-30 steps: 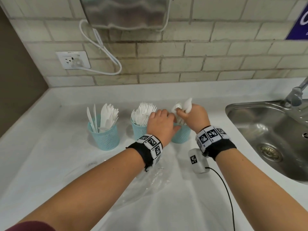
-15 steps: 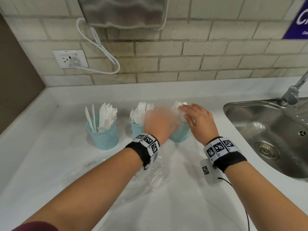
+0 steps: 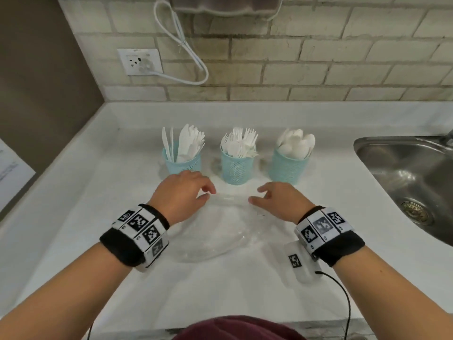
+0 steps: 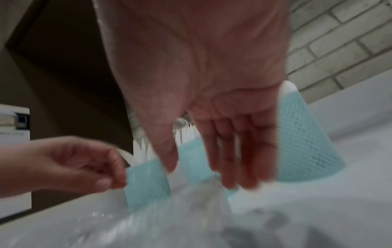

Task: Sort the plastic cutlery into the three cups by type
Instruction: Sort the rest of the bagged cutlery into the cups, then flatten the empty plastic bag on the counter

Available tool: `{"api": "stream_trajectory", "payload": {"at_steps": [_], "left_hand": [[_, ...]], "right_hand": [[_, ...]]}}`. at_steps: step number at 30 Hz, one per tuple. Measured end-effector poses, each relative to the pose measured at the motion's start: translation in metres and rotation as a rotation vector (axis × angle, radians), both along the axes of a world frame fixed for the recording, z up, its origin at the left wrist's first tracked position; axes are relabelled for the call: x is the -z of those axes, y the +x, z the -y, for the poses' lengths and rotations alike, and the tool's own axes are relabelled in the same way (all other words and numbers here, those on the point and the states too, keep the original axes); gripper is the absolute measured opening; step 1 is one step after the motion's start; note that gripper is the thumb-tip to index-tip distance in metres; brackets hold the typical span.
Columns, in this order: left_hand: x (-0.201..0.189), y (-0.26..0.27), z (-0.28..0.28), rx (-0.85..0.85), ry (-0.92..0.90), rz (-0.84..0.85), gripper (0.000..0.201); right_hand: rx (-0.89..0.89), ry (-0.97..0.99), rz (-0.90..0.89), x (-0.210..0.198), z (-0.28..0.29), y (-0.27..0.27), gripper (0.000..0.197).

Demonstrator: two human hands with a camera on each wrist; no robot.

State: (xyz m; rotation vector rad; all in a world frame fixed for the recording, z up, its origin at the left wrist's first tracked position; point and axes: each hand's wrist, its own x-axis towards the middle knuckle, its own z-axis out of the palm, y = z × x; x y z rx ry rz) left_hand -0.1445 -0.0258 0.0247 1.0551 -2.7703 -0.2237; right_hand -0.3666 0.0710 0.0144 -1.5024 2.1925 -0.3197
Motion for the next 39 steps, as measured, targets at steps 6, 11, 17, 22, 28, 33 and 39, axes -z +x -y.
{"api": "stream_trajectory", "payload": {"at_steps": [6,11,17,22,28,33,39], "left_hand": [[0.029,0.092,0.015,-0.557,0.259,0.258,0.043],[0.025,0.111,0.005,-0.661,0.336,-0.031,0.018],[0.014,0.113,0.001,-0.593,0.473,-0.417,0.045],[0.001,0.119,-0.004,-0.569,0.747,-0.689,0.018],[-0.006,0.13,-0.011,-0.456,0.866,-0.812,0.013],[0.002,0.132,-0.011,-0.496,0.746,-0.793,0.028],[-0.002,0.151,-0.005,-0.634,0.357,-0.694,0.037]], "right_hand": [[0.154,0.129,0.207,0.024,-0.008,0.013,0.019],[0.332,-0.176,0.417,0.022,-0.009,0.028,0.029],[0.31,-0.332,0.699,0.008,-0.011,0.053,0.019],[0.285,-0.399,1.3,-0.006,-0.025,0.058,0.022],[0.23,-0.493,1.288,-0.003,-0.034,0.067,0.032],[0.221,-0.472,1.024,-0.001,-0.034,0.075,0.036],[0.35,-0.526,0.228,0.002,-0.043,0.06,0.028]]}}
